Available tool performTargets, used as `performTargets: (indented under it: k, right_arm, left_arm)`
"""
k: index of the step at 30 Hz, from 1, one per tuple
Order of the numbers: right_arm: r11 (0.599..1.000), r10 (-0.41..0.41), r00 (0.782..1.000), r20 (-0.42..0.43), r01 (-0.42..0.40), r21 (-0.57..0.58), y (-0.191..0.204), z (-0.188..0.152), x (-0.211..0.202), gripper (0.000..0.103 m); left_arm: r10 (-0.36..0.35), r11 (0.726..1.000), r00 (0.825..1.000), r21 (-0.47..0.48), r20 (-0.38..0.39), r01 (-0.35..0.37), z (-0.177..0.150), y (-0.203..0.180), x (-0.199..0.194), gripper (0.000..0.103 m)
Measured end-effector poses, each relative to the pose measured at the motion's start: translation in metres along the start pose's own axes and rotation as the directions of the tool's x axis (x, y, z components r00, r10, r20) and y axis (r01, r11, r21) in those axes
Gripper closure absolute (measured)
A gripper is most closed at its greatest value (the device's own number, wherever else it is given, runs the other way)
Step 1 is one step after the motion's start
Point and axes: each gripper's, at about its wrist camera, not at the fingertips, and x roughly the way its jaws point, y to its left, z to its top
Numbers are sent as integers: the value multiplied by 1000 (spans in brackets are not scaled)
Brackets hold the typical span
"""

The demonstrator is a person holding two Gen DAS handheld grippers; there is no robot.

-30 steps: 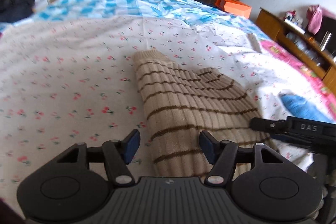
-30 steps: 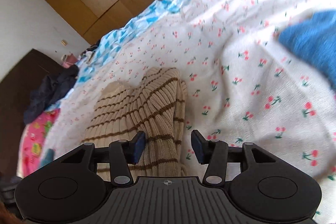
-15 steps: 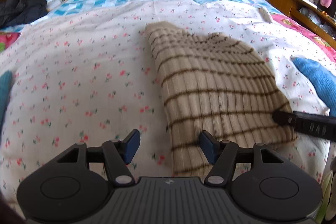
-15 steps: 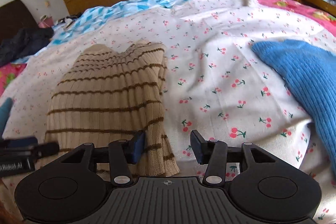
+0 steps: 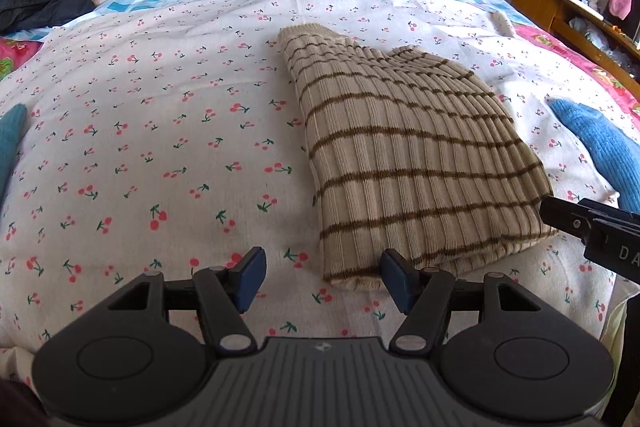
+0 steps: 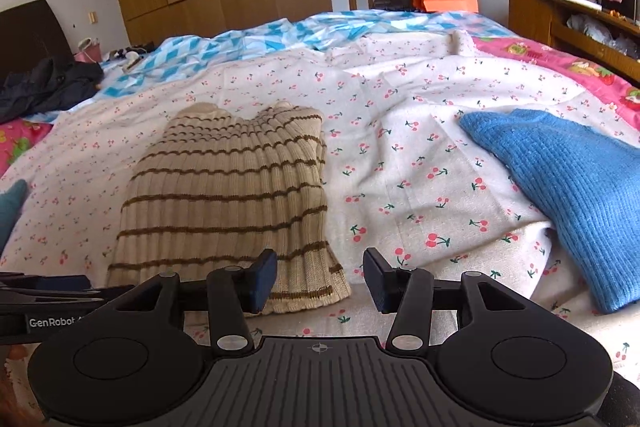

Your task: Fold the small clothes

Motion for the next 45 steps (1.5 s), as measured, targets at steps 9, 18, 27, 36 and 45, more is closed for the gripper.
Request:
performTargets:
  k: [9,18,27,36,45]
  right_arm:
    - [996,66,996,-57,-69,-55,22,-13,-5,53]
    - [994,74,988,-137,-85,-72,29,-27,-8,45]
    - [994,73,985,-159,-84,-66,29,-28,-6,39]
    - [995,75,982,-172,-86,-56,28,-28,-4,39]
    - [995,77,980,-182,-88,-50,28,-29,-3,39]
  left_arm:
    - [22,999,1000,33,-11,-22,-13,-9,-9,27]
    - [65,997,998,38,-27,-64,-22,-12,-12,22]
    - [135,988,990,80,-43,-132,-25,-18,-13,16]
    - [156,985,986,83,-64,-150,-24,-20,-12,15]
    - [139,989,988,55,-73,-135,-24,-17,-13,16]
